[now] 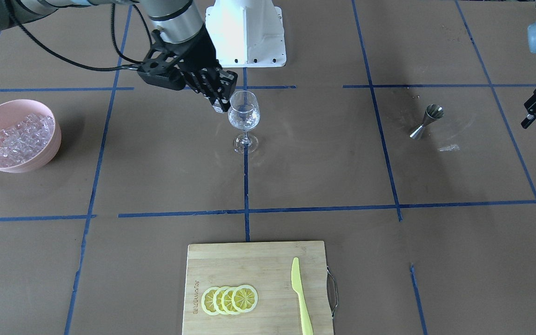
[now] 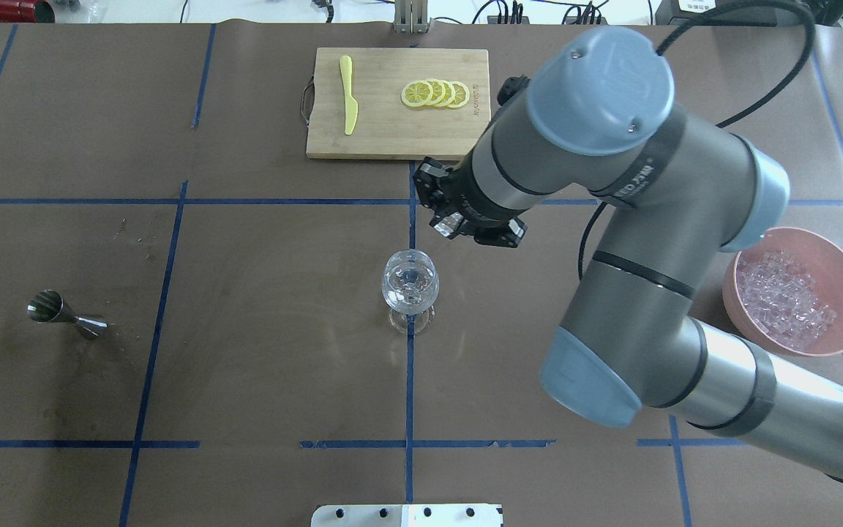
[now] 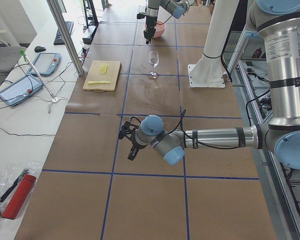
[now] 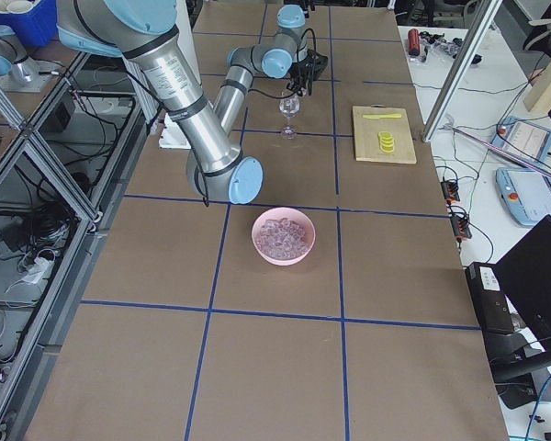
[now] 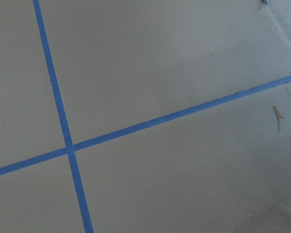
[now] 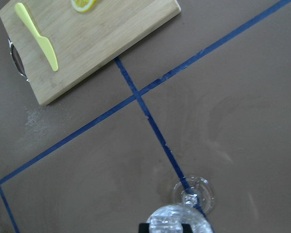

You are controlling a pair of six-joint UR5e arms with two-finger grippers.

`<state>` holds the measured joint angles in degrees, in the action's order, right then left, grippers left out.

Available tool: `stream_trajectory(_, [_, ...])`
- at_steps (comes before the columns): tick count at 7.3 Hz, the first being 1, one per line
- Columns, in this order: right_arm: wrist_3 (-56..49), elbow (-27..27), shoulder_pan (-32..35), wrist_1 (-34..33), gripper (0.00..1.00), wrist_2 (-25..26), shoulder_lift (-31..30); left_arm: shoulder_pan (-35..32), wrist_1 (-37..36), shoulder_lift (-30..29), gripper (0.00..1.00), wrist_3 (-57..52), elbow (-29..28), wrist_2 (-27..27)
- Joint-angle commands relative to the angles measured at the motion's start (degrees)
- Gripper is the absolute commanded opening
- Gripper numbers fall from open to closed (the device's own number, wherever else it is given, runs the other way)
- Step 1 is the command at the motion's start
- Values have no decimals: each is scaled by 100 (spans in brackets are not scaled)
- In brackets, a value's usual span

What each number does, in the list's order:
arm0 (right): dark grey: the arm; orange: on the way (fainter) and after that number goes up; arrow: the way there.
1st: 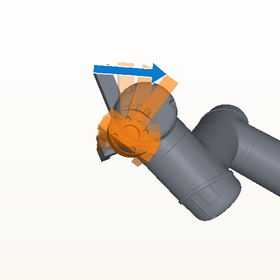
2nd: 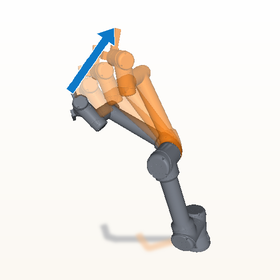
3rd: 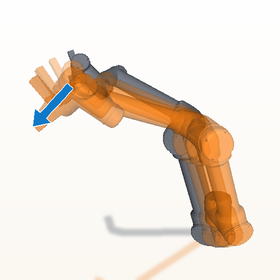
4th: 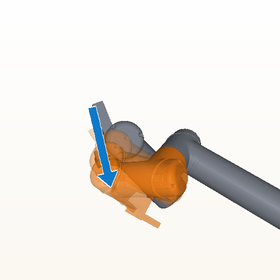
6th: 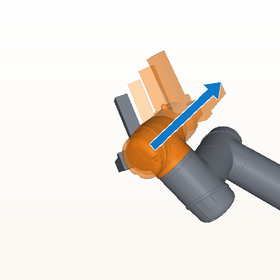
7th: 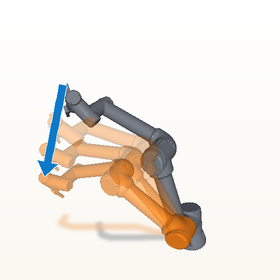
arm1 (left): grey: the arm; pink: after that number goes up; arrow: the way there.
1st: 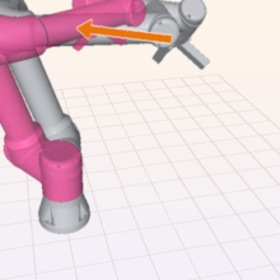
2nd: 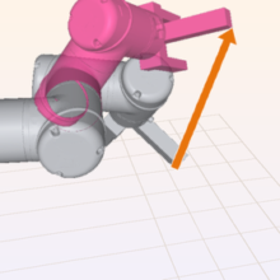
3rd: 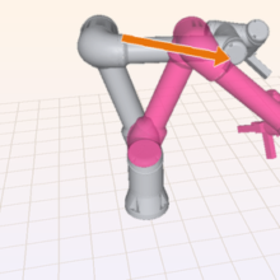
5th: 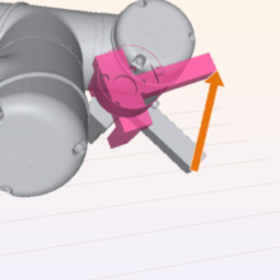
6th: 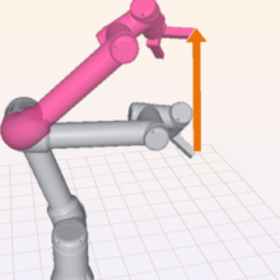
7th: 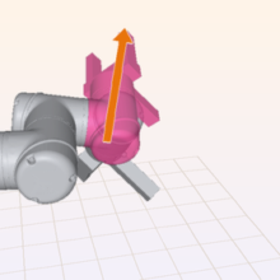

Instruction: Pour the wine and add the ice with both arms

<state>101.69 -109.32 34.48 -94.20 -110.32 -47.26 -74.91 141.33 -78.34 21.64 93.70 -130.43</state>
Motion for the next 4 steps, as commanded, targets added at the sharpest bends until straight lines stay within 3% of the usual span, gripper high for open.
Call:
stream_trajectory(1, [184, 244, -196, -19, 0, 107, 349, -6, 0, 3, 100, 59, 52, 0])
stream_trajectory(4, [184, 60, -345, -46, 0, 72, 122, -6, 0, 3, 100, 146, 52, 0])
